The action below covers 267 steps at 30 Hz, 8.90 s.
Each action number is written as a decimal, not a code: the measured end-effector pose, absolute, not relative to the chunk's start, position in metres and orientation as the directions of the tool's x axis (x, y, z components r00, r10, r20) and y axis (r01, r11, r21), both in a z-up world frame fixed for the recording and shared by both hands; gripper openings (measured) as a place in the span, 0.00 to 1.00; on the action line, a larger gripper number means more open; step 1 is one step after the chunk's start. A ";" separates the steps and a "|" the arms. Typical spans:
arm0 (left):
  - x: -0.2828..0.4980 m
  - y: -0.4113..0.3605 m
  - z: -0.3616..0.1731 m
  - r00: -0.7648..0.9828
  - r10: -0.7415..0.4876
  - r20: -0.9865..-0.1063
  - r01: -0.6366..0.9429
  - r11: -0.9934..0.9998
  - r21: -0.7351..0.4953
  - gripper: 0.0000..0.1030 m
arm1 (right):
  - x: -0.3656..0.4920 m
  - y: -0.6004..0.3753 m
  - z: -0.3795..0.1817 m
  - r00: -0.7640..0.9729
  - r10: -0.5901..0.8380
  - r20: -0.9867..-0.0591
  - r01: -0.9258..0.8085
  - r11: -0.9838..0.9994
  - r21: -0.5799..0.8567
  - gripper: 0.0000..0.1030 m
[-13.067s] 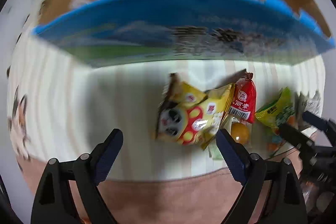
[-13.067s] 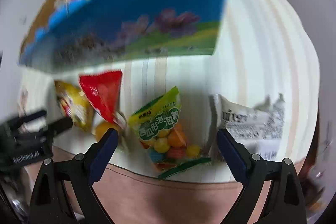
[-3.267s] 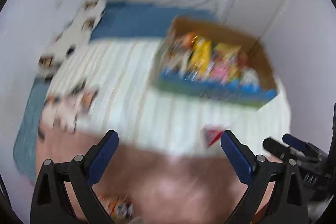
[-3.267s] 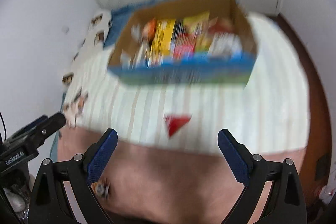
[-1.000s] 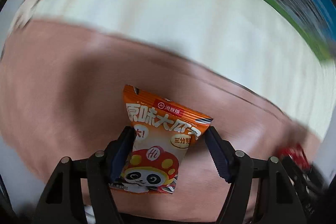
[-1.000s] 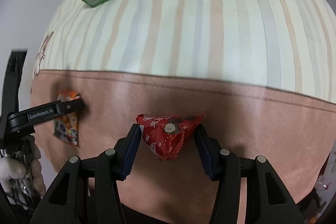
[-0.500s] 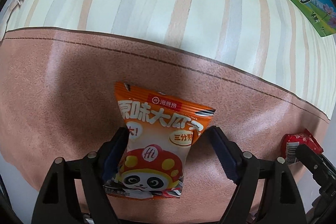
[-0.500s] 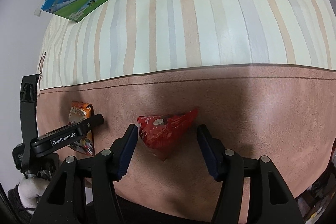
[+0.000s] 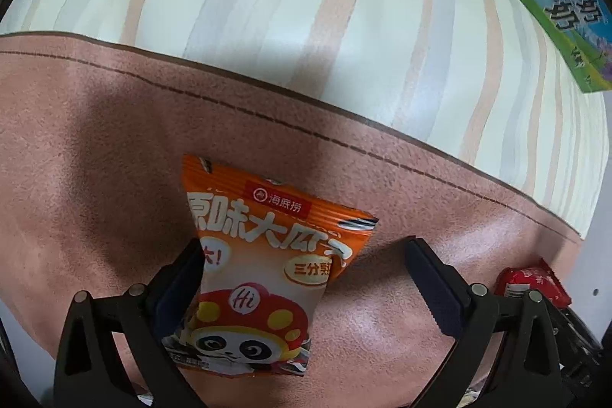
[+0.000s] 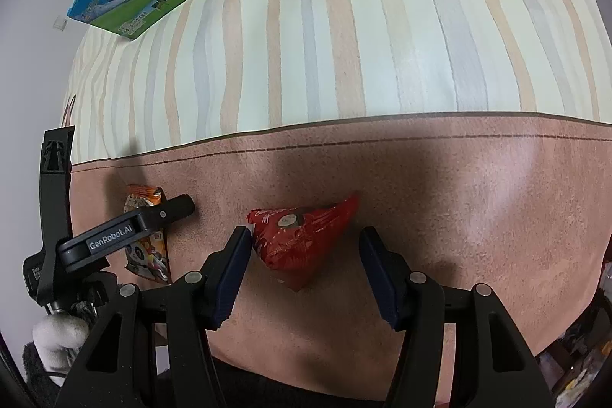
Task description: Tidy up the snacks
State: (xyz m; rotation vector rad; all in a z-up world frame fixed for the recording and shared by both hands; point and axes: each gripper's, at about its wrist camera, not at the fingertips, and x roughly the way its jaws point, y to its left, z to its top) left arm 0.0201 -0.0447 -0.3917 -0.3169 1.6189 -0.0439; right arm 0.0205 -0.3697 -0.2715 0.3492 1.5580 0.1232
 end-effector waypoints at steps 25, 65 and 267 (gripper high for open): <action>0.020 -0.051 -0.327 0.059 -0.144 -0.988 -0.091 0.985 -0.149 0.49 | 0.016 -0.358 -0.251 0.116 0.314 -0.942 0.131 0.935 0.328 0.45; 0.334 -0.163 -0.225 0.074 -0.281 -0.957 0.128 0.954 -0.270 0.48 | 0.305 -0.431 -0.153 0.308 0.266 -0.914 0.149 0.935 0.322 0.54; 0.137 -0.124 -0.113 0.494 -0.035 -0.869 0.092 0.996 0.013 1.00 | 0.126 -0.399 -0.025 0.490 -0.062 -0.870 0.150 0.989 0.014 1.00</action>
